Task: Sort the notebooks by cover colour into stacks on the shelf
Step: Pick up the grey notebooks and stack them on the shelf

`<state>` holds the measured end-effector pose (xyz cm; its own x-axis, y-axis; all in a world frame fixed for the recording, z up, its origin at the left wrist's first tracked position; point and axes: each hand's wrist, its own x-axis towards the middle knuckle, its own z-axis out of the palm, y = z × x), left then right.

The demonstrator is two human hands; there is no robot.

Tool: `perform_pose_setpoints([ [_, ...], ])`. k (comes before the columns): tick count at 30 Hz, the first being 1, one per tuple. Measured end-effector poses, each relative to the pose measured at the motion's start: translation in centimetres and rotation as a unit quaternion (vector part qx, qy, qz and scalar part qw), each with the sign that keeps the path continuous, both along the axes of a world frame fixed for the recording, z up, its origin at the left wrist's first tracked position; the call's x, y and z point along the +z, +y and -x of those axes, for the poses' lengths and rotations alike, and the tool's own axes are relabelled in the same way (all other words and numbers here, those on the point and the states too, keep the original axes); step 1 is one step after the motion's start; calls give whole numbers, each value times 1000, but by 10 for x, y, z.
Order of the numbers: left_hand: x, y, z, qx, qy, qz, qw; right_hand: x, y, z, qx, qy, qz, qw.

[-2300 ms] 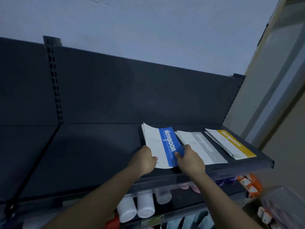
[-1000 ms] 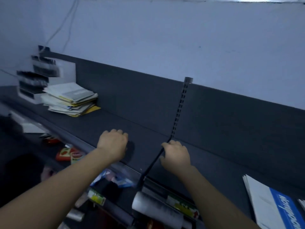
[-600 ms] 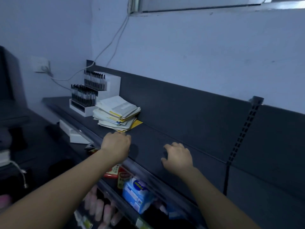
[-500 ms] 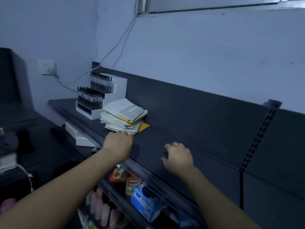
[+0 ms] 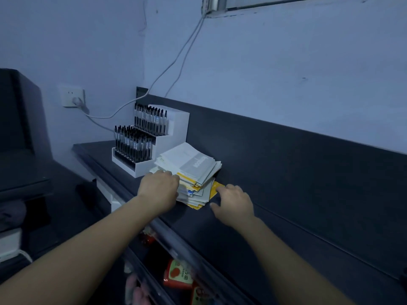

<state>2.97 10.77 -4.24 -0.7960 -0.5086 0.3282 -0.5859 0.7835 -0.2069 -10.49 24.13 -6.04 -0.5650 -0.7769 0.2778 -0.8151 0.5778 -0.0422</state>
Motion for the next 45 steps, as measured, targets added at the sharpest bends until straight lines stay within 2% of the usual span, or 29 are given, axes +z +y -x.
perform_pose_setpoints([
  [13, 10, -100, 59, 19, 59, -32, 998, -4, -110, 59, 70, -14, 45, 996],
  [17, 6, -121, 78, 18, 50, -60, 997, -2, -121, 67, 136, 111, -6, 985],
  [20, 4, -129, 91, 14, 48, -73, 996, -1, -125, 73, 176, 171, -17, 969],
  [23, 7, -135, 100, 14, 65, -102, 993, -7, -129, 71, 169, 235, -28, 957],
  [27, 12, -143, 102, 23, 104, -171, 980, -21, -130, 69, 139, 255, 24, 956],
  [31, 12, -145, 100, 17, 129, -175, 976, -20, -127, 68, 103, 257, 108, 955],
  [36, 17, -138, 98, -5, 136, -196, 971, -21, -119, 73, 85, 290, 225, 926],
  [40, 26, -126, 98, -15, 155, -224, 962, -20, -107, 70, 63, 290, 260, 919],
  [42, 29, -124, 100, -19, 168, -271, 947, -17, -103, 68, 51, 264, 260, 927],
  [43, 30, -125, 100, -20, 183, -324, 928, -17, -101, 67, 45, 239, 262, 934],
  [45, 31, -125, 100, -17, 229, -478, 848, -17, -95, 63, 34, 134, 276, 951],
])
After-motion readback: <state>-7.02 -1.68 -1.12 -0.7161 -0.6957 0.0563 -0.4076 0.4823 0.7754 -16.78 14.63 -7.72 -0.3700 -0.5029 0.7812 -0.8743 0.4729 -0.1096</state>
